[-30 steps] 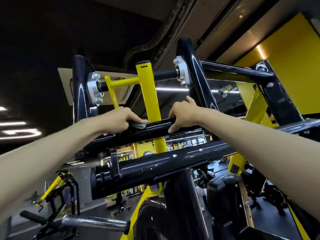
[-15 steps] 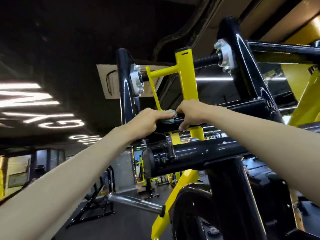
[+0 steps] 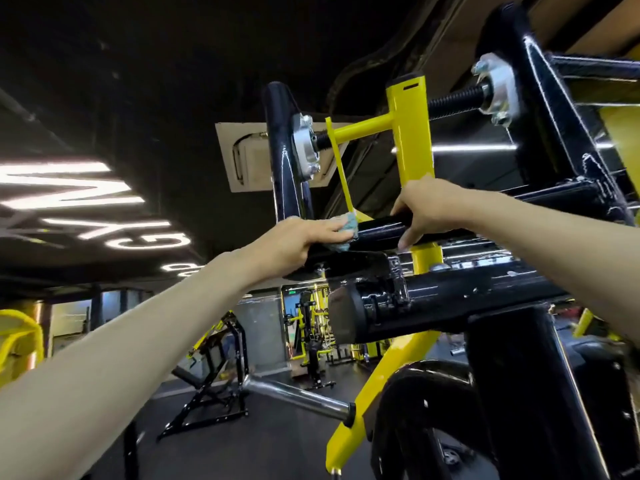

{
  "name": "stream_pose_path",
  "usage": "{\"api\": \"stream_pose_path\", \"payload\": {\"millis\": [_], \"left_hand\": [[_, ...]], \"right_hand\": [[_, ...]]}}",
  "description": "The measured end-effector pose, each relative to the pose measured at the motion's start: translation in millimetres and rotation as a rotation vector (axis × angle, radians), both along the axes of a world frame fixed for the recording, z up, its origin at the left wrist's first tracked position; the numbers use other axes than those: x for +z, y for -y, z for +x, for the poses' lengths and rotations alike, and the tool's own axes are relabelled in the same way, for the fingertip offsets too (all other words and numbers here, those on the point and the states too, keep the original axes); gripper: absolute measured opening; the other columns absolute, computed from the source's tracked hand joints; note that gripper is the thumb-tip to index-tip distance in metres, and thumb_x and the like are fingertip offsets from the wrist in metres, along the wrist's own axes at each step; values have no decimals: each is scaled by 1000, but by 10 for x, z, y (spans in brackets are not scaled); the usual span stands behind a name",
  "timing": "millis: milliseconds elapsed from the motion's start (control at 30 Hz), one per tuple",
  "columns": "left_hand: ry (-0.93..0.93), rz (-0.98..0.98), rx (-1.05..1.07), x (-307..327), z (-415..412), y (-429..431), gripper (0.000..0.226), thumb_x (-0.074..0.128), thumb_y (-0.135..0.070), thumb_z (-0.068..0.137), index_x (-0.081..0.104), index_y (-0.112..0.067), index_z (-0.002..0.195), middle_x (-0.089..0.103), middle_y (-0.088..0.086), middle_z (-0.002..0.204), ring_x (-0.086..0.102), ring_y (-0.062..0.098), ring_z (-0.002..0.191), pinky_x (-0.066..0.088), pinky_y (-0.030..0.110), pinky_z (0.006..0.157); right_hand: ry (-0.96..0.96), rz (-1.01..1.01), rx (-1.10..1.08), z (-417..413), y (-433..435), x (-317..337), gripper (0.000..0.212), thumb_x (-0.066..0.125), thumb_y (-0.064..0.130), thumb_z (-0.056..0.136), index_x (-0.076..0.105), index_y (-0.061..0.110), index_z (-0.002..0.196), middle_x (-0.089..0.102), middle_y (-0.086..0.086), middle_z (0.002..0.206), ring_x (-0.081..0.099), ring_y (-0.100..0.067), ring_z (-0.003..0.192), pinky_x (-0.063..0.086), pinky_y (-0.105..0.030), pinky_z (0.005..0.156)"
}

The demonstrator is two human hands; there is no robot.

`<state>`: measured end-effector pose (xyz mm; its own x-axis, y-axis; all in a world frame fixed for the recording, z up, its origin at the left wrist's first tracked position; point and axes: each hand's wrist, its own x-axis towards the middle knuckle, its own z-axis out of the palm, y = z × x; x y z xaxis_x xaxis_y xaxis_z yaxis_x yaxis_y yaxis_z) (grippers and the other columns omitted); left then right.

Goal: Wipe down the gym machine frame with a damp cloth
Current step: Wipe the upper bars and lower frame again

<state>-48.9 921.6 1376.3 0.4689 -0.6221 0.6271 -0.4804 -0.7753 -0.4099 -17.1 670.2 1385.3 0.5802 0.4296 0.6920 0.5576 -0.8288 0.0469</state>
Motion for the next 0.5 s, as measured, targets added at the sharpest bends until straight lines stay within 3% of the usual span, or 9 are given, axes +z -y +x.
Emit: {"api": "stream_pose_path", "payload": {"millis": [100,200,300,400,500], "left_hand": [[72,23,55,-35,-11,-300,71,57,21,78,45,-21,134,41,-9,140,40,15,135,29,33,116],[76,-27,-12,-15,60,25,67,53,22,78,55,-18,132,45,-4,141,42,15,134,30,32,115],[11,6,-8,64,110,415,71,47,23,77,55,-22,133,46,-5,142,42,15,134,32,36,114],[34,197,82,147,20,91,73,53,23,75,55,-22,133,40,-11,143,40,15,135,33,40,113],[104,182,66,88,-72,-173,68,61,20,75,55,-18,131,39,-11,137,42,14,132,32,34,113]], "right_hand": [[-4,16,10,49,3,4,63,84,35,70,62,14,126,56,1,91,51,-21,89,40,-29,74],[20,18,11,72,18,1,62,84,36,70,63,16,125,55,2,91,51,-20,89,42,-30,75],[24,21,-12,41,12,-13,67,84,38,70,60,17,129,63,-3,103,57,-24,99,48,-34,80],[22,23,-13,48,-2,-9,67,84,38,70,61,16,128,60,-2,98,58,-26,101,47,-33,80],[15,34,-3,51,9,-31,72,83,37,71,56,14,134,64,-8,115,57,-29,110,48,-34,85]]}}
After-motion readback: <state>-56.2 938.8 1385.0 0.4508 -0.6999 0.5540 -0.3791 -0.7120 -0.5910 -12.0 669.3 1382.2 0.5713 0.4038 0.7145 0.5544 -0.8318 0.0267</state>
